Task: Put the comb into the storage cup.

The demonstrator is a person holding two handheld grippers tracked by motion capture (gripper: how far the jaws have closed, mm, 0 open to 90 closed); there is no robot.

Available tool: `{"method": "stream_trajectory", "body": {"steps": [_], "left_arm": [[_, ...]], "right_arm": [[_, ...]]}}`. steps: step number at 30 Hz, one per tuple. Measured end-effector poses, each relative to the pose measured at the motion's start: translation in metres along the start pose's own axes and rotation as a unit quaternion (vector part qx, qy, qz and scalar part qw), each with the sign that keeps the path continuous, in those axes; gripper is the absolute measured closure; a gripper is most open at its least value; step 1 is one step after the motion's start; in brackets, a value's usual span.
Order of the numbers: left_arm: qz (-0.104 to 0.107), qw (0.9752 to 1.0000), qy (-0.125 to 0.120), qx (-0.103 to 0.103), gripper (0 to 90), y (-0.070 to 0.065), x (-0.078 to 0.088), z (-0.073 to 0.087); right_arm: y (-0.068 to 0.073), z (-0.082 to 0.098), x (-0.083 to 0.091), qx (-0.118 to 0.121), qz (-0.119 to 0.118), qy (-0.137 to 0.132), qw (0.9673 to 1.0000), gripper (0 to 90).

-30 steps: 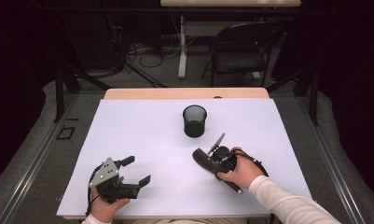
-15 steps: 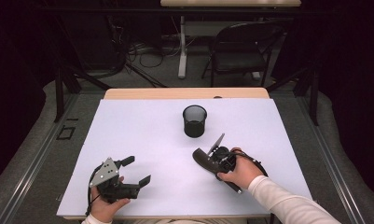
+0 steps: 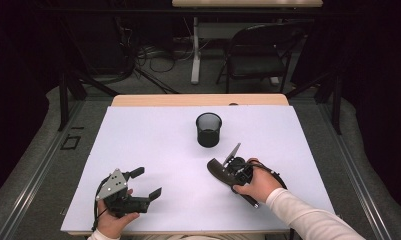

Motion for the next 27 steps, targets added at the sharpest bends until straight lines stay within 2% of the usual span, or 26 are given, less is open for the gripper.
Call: {"method": "stream_trajectory", "body": {"steps": [9, 10, 11, 13, 16, 18, 19, 23, 24, 27], "left_arm": [[0.004, 1.0000, -0.001, 0.000, 8.0, 0.000, 0.000, 0.000], [0.004, 1.0000, -0.001, 0.001, 8.0, 0.000, 0.000, 0.000], [0.000, 1.0000, 0.000, 0.000, 8.0, 0.000, 0.000, 0.000], [0.004, 1.0000, -0.001, 0.000, 8.0, 0.000, 0.000, 0.000], [-0.001, 1.0000, -0.001, 0.001, 8.0, 0.000, 0.000, 0.000], [0.005, 1.0000, 0.000, 0.001, 8.0, 0.000, 0.000, 0.000], [0.000, 1.0000, 0.000, 0.001, 8.0, 0.000, 0.000, 0.000], [0.004, 1.0000, -0.001, 0.001, 8.1, 0.000, 0.000, 0.000], [0.004, 1.0000, -0.001, 0.001, 8.0, 0.000, 0.000, 0.000], [0.004, 1.0000, -0.001, 0.002, 8.0, 0.000, 0.000, 0.000]], "right_arm": [[-0.001, 0.001, 0.000, 0.001, 0.003, -0.005, 1.0000, 72.5], [-0.001, 0.000, 0.001, 0.007, 0.006, -0.006, 0.9999, 72.5], [-0.001, 0.001, 0.002, 0.001, 0.003, -0.007, 1.0000, 72.5], [-0.002, 0.001, 0.002, -0.003, 0.001, -0.013, 0.9999, 72.5], [-0.002, 0.002, 0.006, -0.005, 0.000, -0.007, 1.0000, 72.6], [-0.002, 0.002, 0.006, -0.002, -0.001, -0.018, 0.9998, 72.5], [-0.001, 0.003, 0.006, -0.004, -0.001, -0.022, 0.9998, 72.5], [-0.001, 0.003, 0.010, -0.002, -0.003, -0.019, 0.9998, 72.6], [-0.001, 0.003, 0.009, -0.003, -0.004, -0.030, 0.9995, 72.5], [-0.001, 0.003, 0.011, -0.004, -0.005, -0.036, 0.9993, 72.6]]}}
Point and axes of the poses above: each handheld gripper's, and its own axes: x roughly backward along the jaws, z roughly out of its underside, y roughly to its left, the point moved 2 cm from there along -x, roughly forward along the jaws, and after that the axes turned 9 degrees about z, right-handed, at the moved point
